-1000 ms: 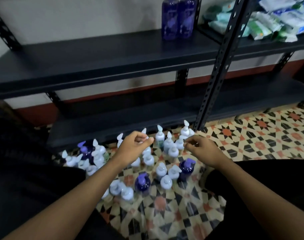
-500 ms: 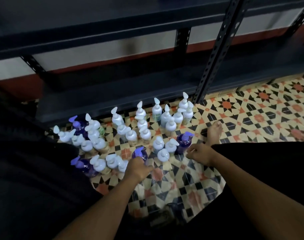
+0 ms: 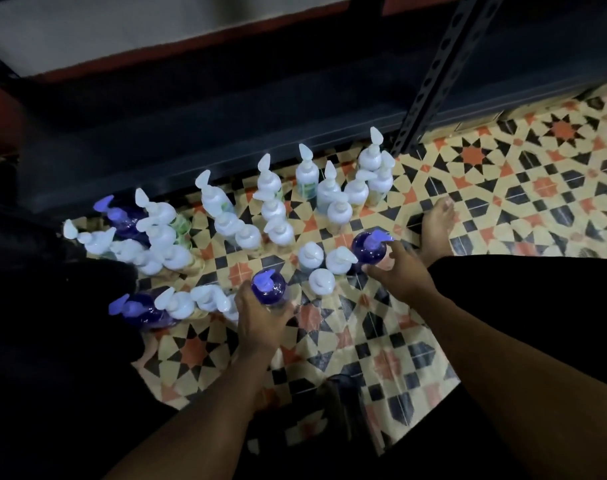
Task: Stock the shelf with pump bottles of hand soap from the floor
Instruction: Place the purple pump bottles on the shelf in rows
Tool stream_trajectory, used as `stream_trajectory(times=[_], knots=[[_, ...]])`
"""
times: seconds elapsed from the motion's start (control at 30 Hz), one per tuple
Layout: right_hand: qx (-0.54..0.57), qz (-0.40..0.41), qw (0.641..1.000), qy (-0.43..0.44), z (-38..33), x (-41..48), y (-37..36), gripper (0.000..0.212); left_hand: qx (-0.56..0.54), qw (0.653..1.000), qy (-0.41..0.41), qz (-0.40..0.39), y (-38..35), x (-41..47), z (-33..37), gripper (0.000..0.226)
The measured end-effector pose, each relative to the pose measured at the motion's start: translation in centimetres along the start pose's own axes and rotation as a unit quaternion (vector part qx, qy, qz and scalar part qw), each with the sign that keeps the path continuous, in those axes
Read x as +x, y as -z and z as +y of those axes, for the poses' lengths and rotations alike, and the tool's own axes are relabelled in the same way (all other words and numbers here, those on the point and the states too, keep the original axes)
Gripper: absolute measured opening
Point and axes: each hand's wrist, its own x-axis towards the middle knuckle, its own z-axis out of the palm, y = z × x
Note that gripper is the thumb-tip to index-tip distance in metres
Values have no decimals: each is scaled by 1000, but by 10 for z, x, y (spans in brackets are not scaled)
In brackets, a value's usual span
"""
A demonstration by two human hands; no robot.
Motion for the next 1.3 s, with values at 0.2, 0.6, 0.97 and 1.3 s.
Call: stream_trajectory(times=[0.2,0.6,0.97,1.3], knots=[[-5,-18,1000,-10,9,28,-6,94,5,1000,5,17,-19,19,-12,95],[-32,0,998,60,7,41,-8,67,19,999,7,51,-23,33,-12,78],[91,95,991,8,0,18,32,92,-45,996,-51,54,5,20,21,69],[358,168,913,101,-103,-27,108,73,-192,964,-116,142,100,10,105,72]])
